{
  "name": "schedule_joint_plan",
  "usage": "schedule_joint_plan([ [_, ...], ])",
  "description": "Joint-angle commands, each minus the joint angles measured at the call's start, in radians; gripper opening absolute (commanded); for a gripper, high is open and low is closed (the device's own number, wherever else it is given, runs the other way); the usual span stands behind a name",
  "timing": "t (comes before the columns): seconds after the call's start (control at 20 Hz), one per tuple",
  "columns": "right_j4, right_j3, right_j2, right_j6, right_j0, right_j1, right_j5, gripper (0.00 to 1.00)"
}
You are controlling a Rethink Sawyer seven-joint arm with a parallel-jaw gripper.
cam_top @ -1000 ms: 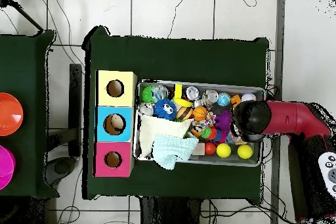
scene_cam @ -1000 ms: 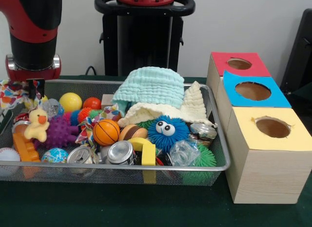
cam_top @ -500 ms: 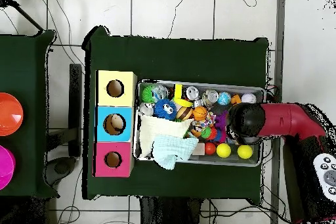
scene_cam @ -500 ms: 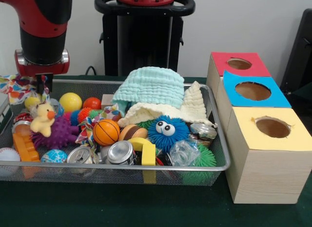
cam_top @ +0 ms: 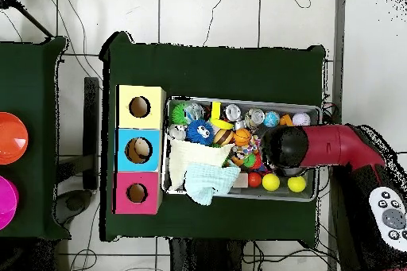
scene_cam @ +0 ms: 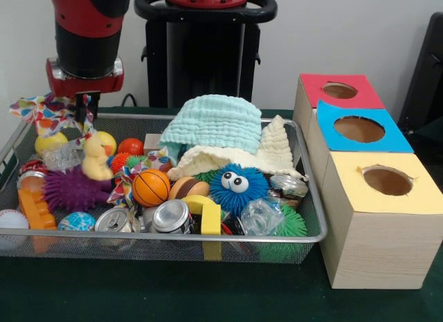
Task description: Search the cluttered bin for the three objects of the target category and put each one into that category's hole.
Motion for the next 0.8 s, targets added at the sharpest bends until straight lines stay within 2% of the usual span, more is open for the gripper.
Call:
schedule_joint_plan([
  [0.05, 0.049, 0.082, 0.03, -0.086, 0.015, -0.042, 0.078, 0.0],
  [0.4, 0.091, 0.062, 0.035, -0.097, 0.021, -0.051, 0.119, 0.0],
  [0.8, 0.142, 0.11, 0.022, -0.031, 0.05, -0.088, 0.11, 0.0],
])
